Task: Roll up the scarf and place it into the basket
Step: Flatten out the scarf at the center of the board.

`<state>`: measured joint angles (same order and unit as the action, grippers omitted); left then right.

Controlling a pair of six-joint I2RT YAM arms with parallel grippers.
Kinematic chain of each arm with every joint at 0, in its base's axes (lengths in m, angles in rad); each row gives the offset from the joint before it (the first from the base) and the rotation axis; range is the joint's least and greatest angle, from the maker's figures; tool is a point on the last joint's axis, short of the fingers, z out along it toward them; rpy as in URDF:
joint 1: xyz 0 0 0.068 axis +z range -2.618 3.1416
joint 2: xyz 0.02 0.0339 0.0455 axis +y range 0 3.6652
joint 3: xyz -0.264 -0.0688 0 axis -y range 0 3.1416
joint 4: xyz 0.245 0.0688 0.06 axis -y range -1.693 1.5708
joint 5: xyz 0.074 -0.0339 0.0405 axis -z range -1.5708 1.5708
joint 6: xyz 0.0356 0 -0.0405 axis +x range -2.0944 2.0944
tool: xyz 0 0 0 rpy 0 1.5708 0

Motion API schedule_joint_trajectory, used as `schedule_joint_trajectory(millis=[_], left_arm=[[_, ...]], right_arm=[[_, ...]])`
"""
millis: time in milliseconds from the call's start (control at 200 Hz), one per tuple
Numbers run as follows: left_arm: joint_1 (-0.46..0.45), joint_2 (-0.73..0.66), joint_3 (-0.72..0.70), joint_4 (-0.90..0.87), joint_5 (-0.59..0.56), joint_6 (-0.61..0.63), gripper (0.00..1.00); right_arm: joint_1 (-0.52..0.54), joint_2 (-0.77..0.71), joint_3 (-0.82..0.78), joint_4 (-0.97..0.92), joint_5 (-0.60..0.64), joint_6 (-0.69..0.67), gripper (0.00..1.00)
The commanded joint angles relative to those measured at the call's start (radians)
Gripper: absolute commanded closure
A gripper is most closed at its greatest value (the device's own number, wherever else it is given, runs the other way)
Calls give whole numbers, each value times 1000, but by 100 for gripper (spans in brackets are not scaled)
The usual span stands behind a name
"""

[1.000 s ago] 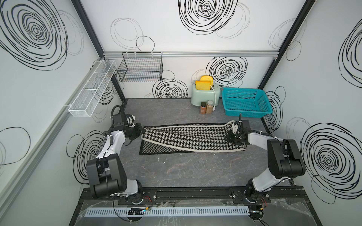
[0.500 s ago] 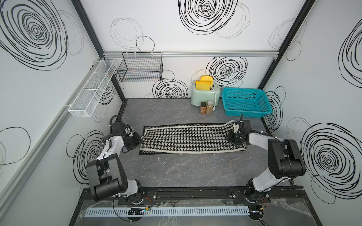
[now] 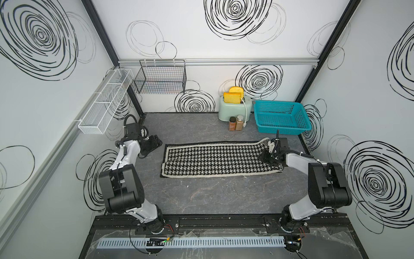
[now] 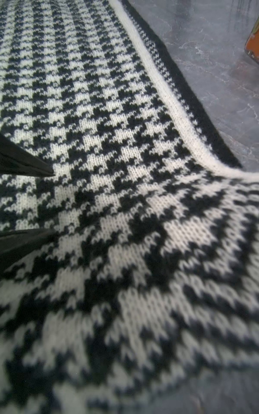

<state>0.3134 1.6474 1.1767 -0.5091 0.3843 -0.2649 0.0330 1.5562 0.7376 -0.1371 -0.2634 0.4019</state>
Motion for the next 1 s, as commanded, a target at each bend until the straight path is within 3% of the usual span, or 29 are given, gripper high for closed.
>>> schedule_joint_trajectory(millis=[0, 140, 325, 565, 715, 995], left_arm=[[-75, 130, 57, 58, 14, 41, 32], [-155, 231, 131, 23, -70, 87, 40], [-195, 295, 149, -4, -197, 129, 50], [-247, 303, 138, -20, -351, 172, 51], [-276, 333, 134, -13, -387, 167, 52], [-290, 362, 156, -14, -411, 158, 68]], right_arm=[[0, -12, -6, -33, -17, -29, 57], [8, 1, -4, -31, -36, -37, 58], [7, 2, -22, -24, -36, -38, 58], [9, 38, -27, -6, -45, -27, 58], [10, 33, -38, -4, -31, -25, 59], [-13, 17, -62, -5, -26, -37, 60]])
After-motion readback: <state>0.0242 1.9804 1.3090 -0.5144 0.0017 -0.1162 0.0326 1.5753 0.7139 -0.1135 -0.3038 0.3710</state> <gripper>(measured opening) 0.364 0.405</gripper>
